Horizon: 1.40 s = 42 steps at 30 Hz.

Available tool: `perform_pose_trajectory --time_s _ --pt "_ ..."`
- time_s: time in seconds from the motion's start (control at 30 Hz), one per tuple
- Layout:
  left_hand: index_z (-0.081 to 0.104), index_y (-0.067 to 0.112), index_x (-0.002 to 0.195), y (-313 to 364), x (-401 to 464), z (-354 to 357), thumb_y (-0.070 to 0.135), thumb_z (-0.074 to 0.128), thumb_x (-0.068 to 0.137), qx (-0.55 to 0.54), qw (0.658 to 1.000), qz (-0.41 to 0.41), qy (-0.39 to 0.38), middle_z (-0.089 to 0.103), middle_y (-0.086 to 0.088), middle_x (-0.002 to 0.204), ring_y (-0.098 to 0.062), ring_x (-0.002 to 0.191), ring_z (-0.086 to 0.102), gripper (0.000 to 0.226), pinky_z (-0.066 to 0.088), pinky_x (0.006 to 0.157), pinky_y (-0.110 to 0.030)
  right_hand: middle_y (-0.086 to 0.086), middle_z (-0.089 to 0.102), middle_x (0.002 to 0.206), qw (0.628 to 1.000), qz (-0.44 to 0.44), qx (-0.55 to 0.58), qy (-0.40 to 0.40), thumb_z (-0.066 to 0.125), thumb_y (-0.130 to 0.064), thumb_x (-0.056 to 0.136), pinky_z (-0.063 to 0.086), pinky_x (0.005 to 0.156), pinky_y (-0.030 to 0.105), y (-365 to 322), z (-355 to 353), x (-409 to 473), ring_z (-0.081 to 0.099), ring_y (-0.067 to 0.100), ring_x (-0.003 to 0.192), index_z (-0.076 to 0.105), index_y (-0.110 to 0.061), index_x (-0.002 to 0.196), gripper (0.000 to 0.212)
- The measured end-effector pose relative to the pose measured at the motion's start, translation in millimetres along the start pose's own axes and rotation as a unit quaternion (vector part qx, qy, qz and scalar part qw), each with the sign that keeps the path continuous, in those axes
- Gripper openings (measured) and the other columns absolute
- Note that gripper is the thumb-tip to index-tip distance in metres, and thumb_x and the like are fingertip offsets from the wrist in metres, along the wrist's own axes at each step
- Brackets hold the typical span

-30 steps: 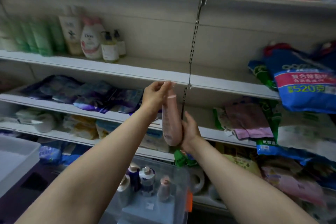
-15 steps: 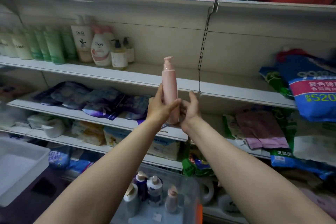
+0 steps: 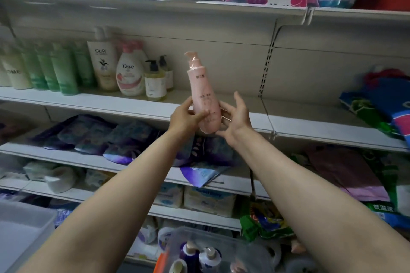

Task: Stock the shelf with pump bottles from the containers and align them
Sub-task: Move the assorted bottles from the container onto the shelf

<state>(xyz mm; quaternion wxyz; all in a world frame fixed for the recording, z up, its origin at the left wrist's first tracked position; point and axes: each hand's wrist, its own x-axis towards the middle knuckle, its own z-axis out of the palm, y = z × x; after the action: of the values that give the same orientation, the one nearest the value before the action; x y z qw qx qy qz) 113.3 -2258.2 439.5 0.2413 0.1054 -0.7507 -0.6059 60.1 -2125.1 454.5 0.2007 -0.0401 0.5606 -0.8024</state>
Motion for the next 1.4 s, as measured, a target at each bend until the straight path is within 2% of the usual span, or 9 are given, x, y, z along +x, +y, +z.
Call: perform_pose_trajectory --time_s 0.2,0.37,0.57,0.7,0.8,0.9,1.0,1.17,1.4 --pt "0.055 0.032 0.135 -14.7 47.2 -39.2 0.016 0.079 0.08 0.014 0.999 0.033 -0.009 0.07 0.0 0.112 -0.019 0.102 0.068 0.062 0.059 0.085 -0.045 -0.011 0.077 0.075 0.999 -0.026 -0.044 0.003 0.035 -0.068 0.095 0.051 0.066 0.035 10.3 39.5 38.5 0.07 0.011 0.087 0.072 -0.027 0.092 0.056" --pt "0.053 0.027 0.138 -29.4 89.9 -60.6 0.013 0.079 0.08 0.037 0.998 0.057 -0.02 0.068 0.003 0.118 -0.014 0.105 0.066 0.065 0.058 0.088 -0.042 -0.005 0.072 0.089 0.999 -0.028 -0.041 -0.007 0.035 -0.063 0.099 0.053 0.07 0.03 16.9 63.5 70.6 0.068 0.013 0.091 0.062 -0.013 0.129 0.064" --pt "0.047 0.02 0.119 -53.3 133.7 -66.8 0.023 0.081 0.08 0.073 0.995 0.071 0.006 0.061 0.006 0.11 -0.015 0.101 0.064 0.052 0.057 0.084 -0.034 0.004 0.067 0.112 0.999 -0.04 -0.034 -0.006 0.039 -0.059 0.1 0.055 0.089 0.035 24.2 80.2 113.1 0.066 0.016 0.097 0.052 -0.006 0.14 0.068" --pt "0.049 0.024 0.102 -64.1 163.3 -64.5 0.021 0.075 0.086 0.087 0.995 0.049 0.018 0.063 0.007 0.104 -0.011 0.093 0.061 0.031 0.048 0.075 -0.022 0.002 0.068 0.111 0.997 -0.056 -0.04 0.019 0.042 -0.055 0.101 0.055 0.094 0.036 29.1 89.2 143.7 0.067 0.014 0.097 0.061 -0.012 0.116 0.049" --pt "0.058 0.013 0.1 -68.6 182.2 -56.5 0.009 0.061 0.09 0.102 0.994 -0.012 0.04 0.066 -0.007 0.108 -0.022 0.094 0.062 0.011 0.053 0.08 -0.033 0.0 0.078 0.094 0.996 -0.072 -0.045 0.033 0.039 -0.052 0.102 0.058 0.074 0.029 28.8 94.4 168.0 0.074 0.011 0.085 0.068 -0.017 0.1 0.046" --pt "0.066 0.003 0.112 -73.8 201.7 -50.5 0.007 0.061 0.088 0.095 0.994 -0.056 0.023 0.069 -0.014 0.109 -0.031 0.099 0.065 0.025 0.052 0.081 -0.032 0.002 0.078 0.103 0.993 -0.084 -0.062 0.049 0.039 -0.055 0.101 0.054 0.08 0.029 26.9 102.0 190.0 0.074 0.014 0.094 0.073 -0.018 0.106 0.05" --pt "0.062 0.012 0.125 -72.1 220.6 -46.6 0.015 0.066 0.088 0.067 0.994 -0.079 0.028 0.068 -0.009 0.116 -0.028 0.109 0.064 0.037 0.044 0.078 -0.026 0.007 0.076 0.11 0.993 -0.082 -0.045 0.073 0.045 -0.053 0.099 0.053 0.086 0.031 27.5 109.8 212.3 0.07 0.019 0.099 0.072 -0.017 0.105 0.045" --pt "0.052 0.02 0.124 -71.6 251.0 -38.5 0.037 0.072 0.085 0.158 0.985 -0.007 0.066 0.063 -0.003 0.124 -0.026 0.112 0.062 0.047 0.044 0.09 -0.032 0.009 0.073 0.111 0.992 -0.076 -0.016 0.1 0.05 -0.046 0.099 0.053 0.077 0.028 25.4 123.7 245.3 0.068 0.02 0.094 0.07 -0.017 0.097 0.035" --pt "0.05 0.02 0.128 -83.5 267.1 -32.8 0.034 0.074 0.083 0.129 0.985 0.035 0.108 0.062 -0.003 0.126 -0.026 0.115 0.061 0.053 0.044 0.094 -0.03 0.003 0.071 0.122 0.989 -0.127 -0.012 0.079 0.049 -0.04 0.101 0.054 0.097 0.04 39.8 118.4 272.5 0.065 0.018 0.112 0.072 -0.025 0.102 0.028"
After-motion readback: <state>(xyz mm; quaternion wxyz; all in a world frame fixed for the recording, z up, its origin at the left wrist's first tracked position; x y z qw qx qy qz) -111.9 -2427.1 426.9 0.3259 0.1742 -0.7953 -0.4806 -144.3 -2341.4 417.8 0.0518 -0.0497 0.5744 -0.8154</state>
